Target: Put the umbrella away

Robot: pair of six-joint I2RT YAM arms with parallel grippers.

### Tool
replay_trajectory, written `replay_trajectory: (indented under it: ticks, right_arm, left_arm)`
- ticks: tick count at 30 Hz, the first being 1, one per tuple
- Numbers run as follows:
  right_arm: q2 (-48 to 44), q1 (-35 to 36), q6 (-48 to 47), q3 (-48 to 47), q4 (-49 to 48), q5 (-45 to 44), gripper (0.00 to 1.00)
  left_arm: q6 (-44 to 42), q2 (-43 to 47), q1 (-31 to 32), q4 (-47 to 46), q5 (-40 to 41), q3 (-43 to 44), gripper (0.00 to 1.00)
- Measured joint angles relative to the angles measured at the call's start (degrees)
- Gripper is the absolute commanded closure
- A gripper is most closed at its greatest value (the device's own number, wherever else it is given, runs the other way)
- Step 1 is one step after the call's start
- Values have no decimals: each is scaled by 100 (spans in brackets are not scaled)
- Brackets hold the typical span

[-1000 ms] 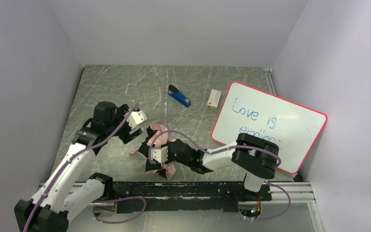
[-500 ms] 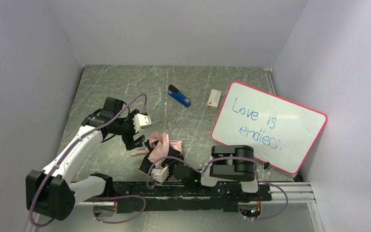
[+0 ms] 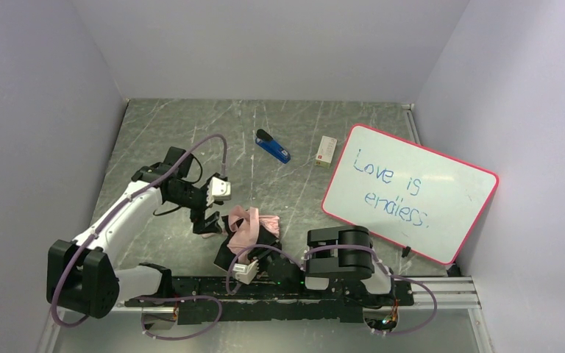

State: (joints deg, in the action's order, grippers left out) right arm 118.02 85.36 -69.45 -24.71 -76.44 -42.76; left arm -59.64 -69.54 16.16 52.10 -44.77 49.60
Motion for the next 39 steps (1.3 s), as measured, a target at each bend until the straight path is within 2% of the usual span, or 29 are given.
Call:
replay_trajectory:
  ticks: [7,12,15,22,36,39]
  right_arm:
    - [-2,33,81,-37,39,-52,88]
    - [-2,63,103,-42,57,-83,88]
    - [-2,70,114,-57,81,-103,88]
    - [-2,101,136,-98,155,-168,89]
    - [0,177,140,-109,258,-269,89]
    - [0,186,144,-129,293,-297,89]
  left_arm:
    - [267,-461,195,-212,-234,315,6]
    - [619,-758,863,-723,-13,315,8]
    - [717,-940,1091,-1080,164,232,13]
    - [811,-1832,1139,-1523,472,-42,14]
    - [1080,-1875,1600,-2020,704,-411,16]
    - [1158,-1875,1685,-2151,743,-511,20]
